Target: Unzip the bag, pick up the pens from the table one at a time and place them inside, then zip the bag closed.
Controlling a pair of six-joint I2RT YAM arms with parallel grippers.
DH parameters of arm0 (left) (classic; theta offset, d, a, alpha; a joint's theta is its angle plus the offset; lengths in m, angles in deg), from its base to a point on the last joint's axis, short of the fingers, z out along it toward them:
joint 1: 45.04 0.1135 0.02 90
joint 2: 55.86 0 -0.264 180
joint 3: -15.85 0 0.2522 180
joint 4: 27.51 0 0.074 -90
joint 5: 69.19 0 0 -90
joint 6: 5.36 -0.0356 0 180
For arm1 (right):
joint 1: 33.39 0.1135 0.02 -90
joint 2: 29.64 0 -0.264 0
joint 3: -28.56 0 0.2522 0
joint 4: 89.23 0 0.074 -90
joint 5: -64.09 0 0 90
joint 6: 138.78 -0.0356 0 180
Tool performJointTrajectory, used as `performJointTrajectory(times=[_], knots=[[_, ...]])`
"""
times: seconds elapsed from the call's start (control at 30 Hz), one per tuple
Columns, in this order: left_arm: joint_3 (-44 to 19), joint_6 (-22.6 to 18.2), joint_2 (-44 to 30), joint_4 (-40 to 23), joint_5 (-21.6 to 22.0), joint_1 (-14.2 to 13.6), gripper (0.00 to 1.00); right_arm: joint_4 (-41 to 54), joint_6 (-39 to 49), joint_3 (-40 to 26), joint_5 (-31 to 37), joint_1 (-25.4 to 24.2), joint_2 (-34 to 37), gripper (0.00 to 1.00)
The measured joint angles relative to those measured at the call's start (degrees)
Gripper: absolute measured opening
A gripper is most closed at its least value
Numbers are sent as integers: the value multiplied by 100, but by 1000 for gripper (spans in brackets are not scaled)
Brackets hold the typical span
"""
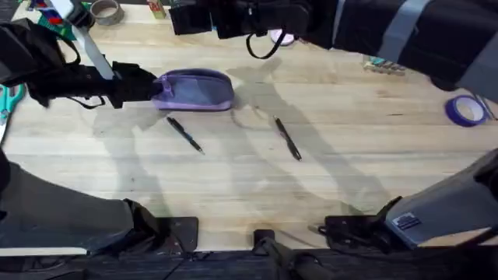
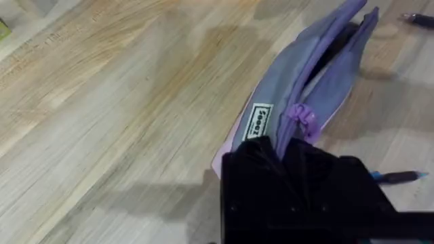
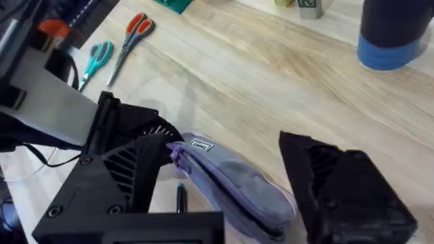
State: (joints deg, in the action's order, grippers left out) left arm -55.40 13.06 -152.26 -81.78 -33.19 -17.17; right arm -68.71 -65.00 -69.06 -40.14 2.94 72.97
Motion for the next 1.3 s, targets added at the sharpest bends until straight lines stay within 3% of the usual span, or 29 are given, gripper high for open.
performJointTrajectory(times=[0.13,0.2,0.23,0.37,0.4,0.43,0.7,0.9,1.13,1.3], knots=[[0,-1,0,0,0,0,42,3,0,0,-1,-3,0,995],[0,-3,0,2,0,0,103,6,0,0,-3,-2,2,995],[0,-17,0,3,-4,0,194,9,0,0,-3,-2,2,995],[0,-1,0,0,-38,-6,824,12,0,0,-3,-2,1,995],[0,9,0,-4,-42,-7,943,12,0,0,-3,-2,0,995],[0,4,0,-12,-42,-11,980,12,0,0,-3,-2,2,995],[-11,0,2,-83,-36,-11,993,13,131,0,-3,-2,1,995],[-291,5,245,-897,213,-11,993,14,274,0,-3,-2,2,995],[-872,35,1428,-1861,431,-11,993,205,526,0,-5,-2,0,996],[-997,569,2479,-2469,820,-11,993,885,1023,0,-5,-2,-199,995]])
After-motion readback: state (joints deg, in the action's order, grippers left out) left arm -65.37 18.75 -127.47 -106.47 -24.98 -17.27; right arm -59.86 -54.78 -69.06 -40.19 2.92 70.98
